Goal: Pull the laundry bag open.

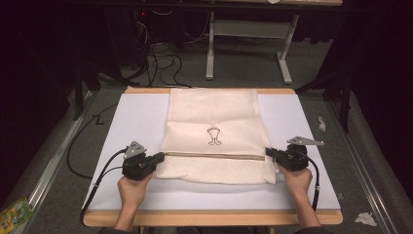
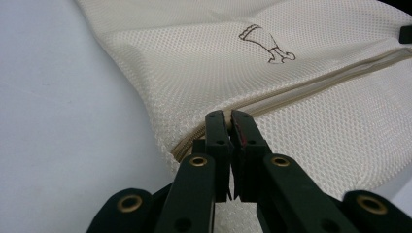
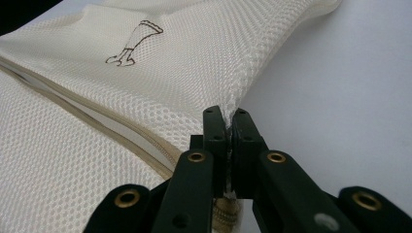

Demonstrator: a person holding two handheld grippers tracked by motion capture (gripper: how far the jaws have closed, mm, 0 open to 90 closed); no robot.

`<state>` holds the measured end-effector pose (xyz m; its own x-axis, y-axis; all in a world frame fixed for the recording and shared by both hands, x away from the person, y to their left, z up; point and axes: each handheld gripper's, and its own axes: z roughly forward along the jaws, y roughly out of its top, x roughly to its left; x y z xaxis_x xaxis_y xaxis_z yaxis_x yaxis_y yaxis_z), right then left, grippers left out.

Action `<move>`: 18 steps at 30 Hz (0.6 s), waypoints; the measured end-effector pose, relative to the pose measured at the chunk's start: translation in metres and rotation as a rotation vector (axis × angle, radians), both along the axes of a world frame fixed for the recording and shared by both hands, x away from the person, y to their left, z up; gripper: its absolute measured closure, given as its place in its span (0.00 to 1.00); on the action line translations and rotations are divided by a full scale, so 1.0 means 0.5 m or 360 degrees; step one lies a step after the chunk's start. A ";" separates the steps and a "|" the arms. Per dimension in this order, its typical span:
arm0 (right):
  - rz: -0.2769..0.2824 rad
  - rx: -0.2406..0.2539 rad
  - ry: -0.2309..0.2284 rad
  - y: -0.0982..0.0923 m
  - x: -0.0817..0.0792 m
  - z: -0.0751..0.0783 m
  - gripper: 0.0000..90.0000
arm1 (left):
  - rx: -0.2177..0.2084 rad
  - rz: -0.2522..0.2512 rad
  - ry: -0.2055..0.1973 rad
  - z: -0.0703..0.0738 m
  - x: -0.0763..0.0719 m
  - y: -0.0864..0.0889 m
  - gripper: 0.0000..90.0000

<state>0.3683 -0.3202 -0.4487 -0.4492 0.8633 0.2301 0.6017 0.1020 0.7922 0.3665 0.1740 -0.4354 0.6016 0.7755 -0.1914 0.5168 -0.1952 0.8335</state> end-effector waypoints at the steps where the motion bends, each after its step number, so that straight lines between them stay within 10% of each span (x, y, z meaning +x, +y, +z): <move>1: -0.0005 -0.0001 0.0005 0.001 0.000 0.000 0.98 | -0.0001 0.0002 -0.0001 0.000 0.001 0.000 0.97; 18: -0.0032 -0.0002 0.0021 -0.014 0.004 -0.004 0.98 | 0.0003 0.0043 -0.0003 -0.005 0.003 0.010 0.97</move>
